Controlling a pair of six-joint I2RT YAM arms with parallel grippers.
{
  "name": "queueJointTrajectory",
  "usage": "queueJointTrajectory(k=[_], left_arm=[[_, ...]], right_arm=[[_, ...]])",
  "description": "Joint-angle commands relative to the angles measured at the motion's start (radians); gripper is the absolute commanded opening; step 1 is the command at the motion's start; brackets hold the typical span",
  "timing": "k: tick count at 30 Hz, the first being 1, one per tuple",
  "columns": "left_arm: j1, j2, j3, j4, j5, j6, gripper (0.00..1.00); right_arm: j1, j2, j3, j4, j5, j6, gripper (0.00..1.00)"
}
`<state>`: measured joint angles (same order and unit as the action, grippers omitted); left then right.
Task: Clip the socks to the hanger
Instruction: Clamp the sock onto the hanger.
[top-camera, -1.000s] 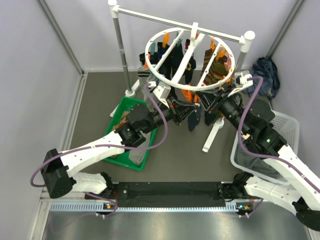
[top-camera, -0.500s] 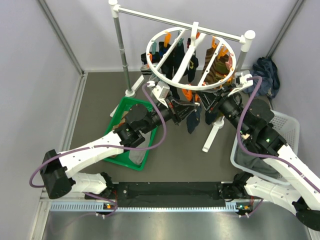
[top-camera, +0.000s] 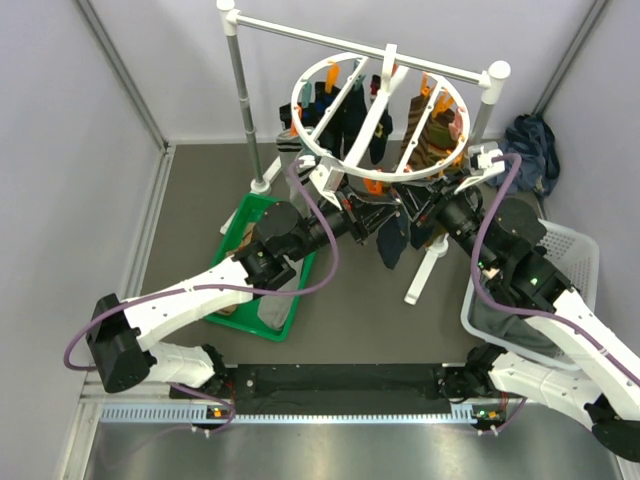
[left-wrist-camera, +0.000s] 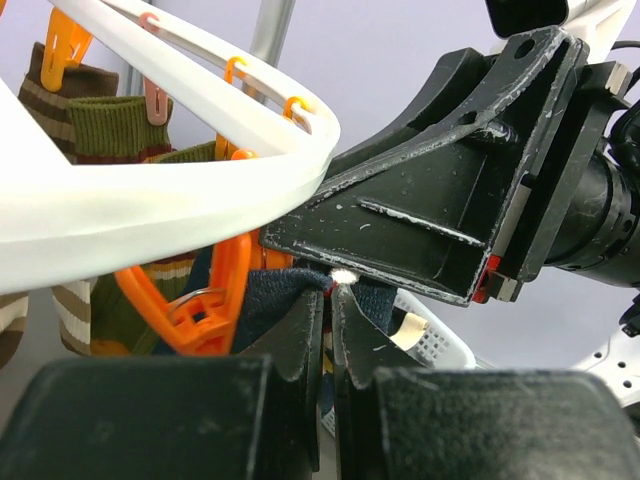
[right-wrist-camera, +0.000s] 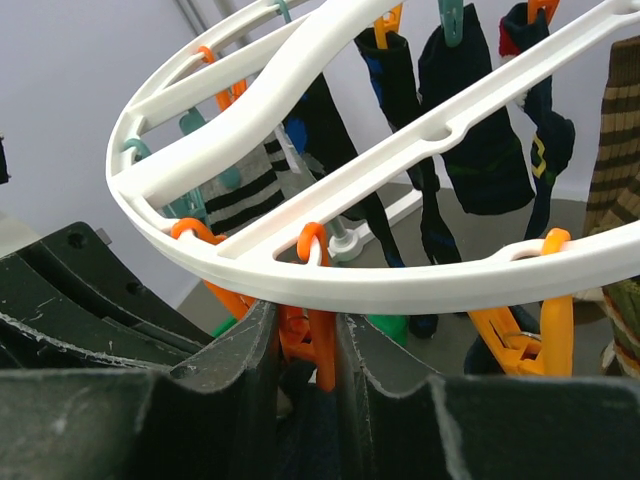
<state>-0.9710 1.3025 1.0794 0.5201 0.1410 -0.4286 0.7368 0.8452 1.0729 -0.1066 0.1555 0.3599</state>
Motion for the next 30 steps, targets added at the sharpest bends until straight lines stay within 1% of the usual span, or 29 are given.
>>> queueJointTrajectory(k=[1,2,3,7,8,16,17,19,20,22,23,24,25,28,29,30], left_arm=[[-0.006,-0.008,0.05,0.06,-0.012,0.03,0.0],[-0.005,-0.006,0.05,0.058,-0.012,0.03,0.0],[-0.006,-0.005,0.051,0.057,-0.015,0.033,0.0],[-0.006,0.003,0.051,0.049,-0.02,0.039,0.0],[-0.006,0.007,0.053,0.044,-0.021,0.04,0.0],[-0.006,0.015,0.06,0.024,-0.034,0.051,0.0],[-0.005,0.017,0.062,0.023,-0.034,0.053,0.0],[-0.006,0.02,0.065,0.012,-0.037,0.053,0.0],[-0.006,0.02,0.068,0.009,-0.041,0.053,0.0],[-0.006,0.02,0.071,0.0,-0.044,0.05,0.02],[-0.006,0.017,0.077,-0.003,-0.05,0.051,0.06],[-0.006,0.015,0.079,-0.009,-0.055,0.053,0.11],[-0.005,0.011,0.08,-0.02,-0.057,0.057,0.21],[-0.005,-0.017,0.074,-0.049,-0.07,0.073,0.41],[-0.005,-0.026,0.07,-0.057,-0.086,0.077,0.54],[-0.005,-0.037,0.06,-0.066,-0.095,0.082,0.59]], right_arm=[[-0.001,-0.011,0.016,-0.048,-0.007,-0.012,0.12],[-0.002,-0.017,0.021,-0.053,-0.004,-0.012,0.15],[-0.002,-0.021,0.022,-0.054,-0.005,-0.013,0.23],[-0.001,-0.043,0.03,-0.068,-0.008,-0.009,0.39],[-0.002,-0.052,0.035,-0.07,-0.011,-0.006,0.44],[-0.002,-0.104,0.07,-0.12,0.007,-0.015,0.59],[-0.002,-0.112,0.074,-0.128,0.01,-0.016,0.63],[-0.001,-0.13,0.075,-0.136,0.016,-0.029,0.67],[-0.002,-0.136,0.075,-0.139,0.022,-0.033,0.71],[-0.002,-0.149,0.071,-0.15,0.032,-0.052,0.74],[-0.001,-0.161,0.065,-0.154,0.047,-0.059,0.78],[-0.002,-0.169,0.064,-0.165,0.059,-0.076,0.79],[-0.002,-0.181,0.056,-0.169,0.07,-0.085,0.81],[-0.002,-0.201,0.041,-0.203,0.16,-0.119,0.85],[-0.002,-0.216,0.036,-0.212,0.182,-0.131,0.86],[-0.004,-0.221,0.032,-0.237,0.203,-0.136,0.87]])
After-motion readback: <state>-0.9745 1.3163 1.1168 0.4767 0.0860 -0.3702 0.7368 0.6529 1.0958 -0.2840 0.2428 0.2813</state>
